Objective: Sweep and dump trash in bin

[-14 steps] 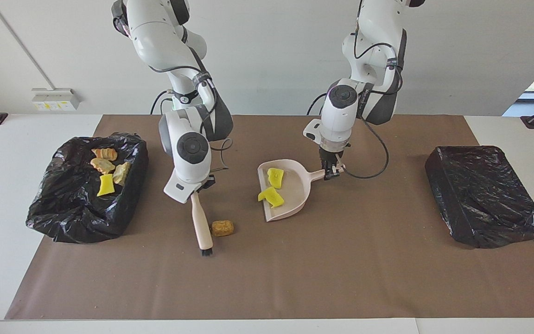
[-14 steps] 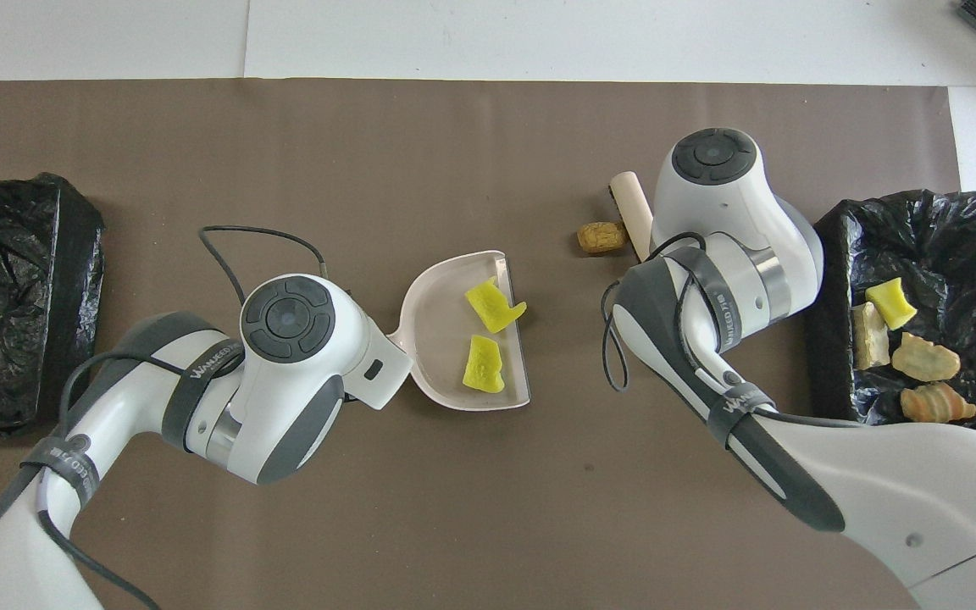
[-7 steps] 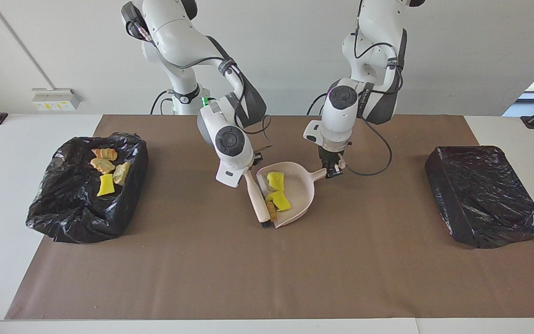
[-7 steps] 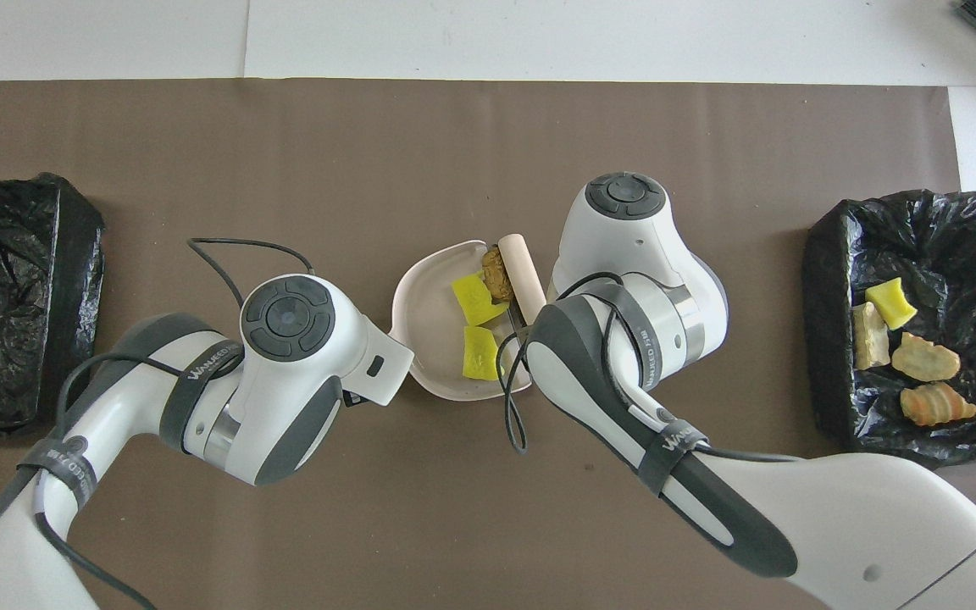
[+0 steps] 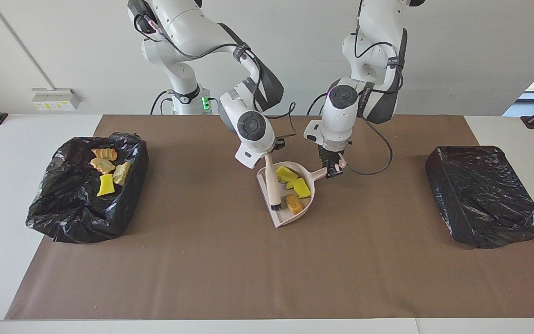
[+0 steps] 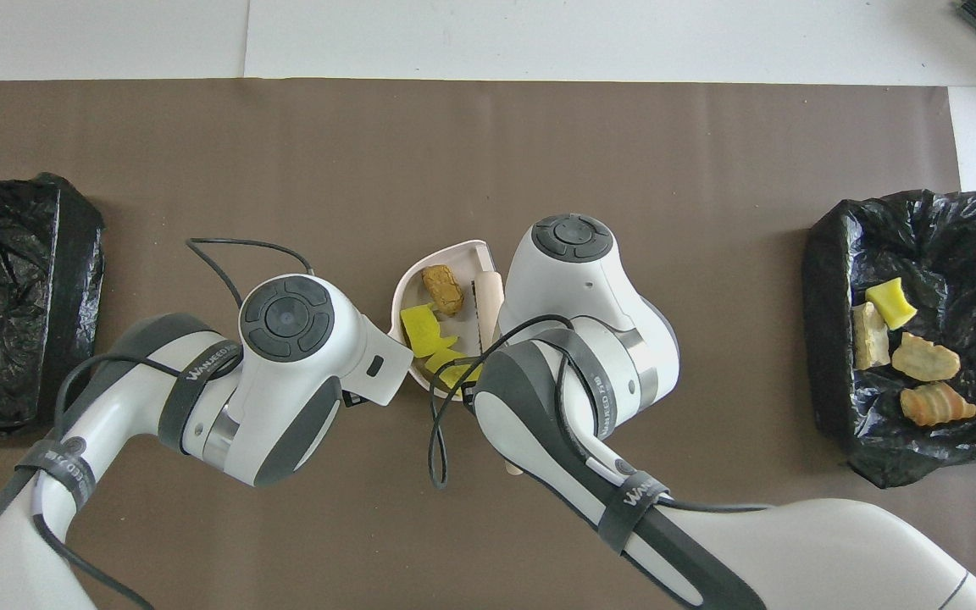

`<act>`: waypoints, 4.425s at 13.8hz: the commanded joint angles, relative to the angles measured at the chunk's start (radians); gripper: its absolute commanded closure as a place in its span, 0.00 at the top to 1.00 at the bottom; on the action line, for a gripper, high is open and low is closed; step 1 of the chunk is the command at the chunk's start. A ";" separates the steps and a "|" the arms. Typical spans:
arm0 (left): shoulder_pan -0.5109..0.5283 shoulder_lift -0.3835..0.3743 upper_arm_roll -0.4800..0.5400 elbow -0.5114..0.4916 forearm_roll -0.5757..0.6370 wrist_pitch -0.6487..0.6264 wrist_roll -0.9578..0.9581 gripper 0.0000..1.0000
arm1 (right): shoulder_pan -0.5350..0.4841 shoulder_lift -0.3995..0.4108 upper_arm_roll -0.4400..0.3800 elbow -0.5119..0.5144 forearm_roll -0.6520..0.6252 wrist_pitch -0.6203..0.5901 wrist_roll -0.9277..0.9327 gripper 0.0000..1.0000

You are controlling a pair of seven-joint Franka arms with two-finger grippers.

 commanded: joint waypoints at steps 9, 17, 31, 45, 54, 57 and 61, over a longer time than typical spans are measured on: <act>0.015 -0.030 0.000 -0.027 0.024 0.003 -0.012 0.00 | -0.023 -0.318 0.004 -0.182 -0.011 -0.147 0.196 0.00; 0.152 -0.030 -0.002 -0.007 0.081 0.009 0.201 0.00 | 0.090 -0.469 0.007 -0.524 0.076 0.161 0.132 0.00; 0.843 -0.047 0.001 0.238 -0.060 -0.097 0.772 0.00 | 0.150 -0.380 0.005 -0.593 0.104 0.264 0.150 0.07; 1.026 0.028 0.016 0.390 0.280 -0.039 0.826 0.00 | 0.130 -0.329 0.001 -0.543 0.088 0.313 0.083 1.00; 1.008 0.026 0.016 0.381 0.610 -0.002 0.811 0.00 | -0.061 -0.252 -0.008 -0.310 -0.188 0.397 0.086 1.00; 1.003 0.026 0.016 0.381 0.722 0.010 0.756 0.00 | -0.123 -0.275 -0.008 -0.185 -0.253 0.276 0.080 1.00; 0.963 0.004 0.016 0.387 0.868 -0.004 0.745 0.00 | -0.201 -0.284 -0.005 -0.062 -0.271 0.153 0.074 1.00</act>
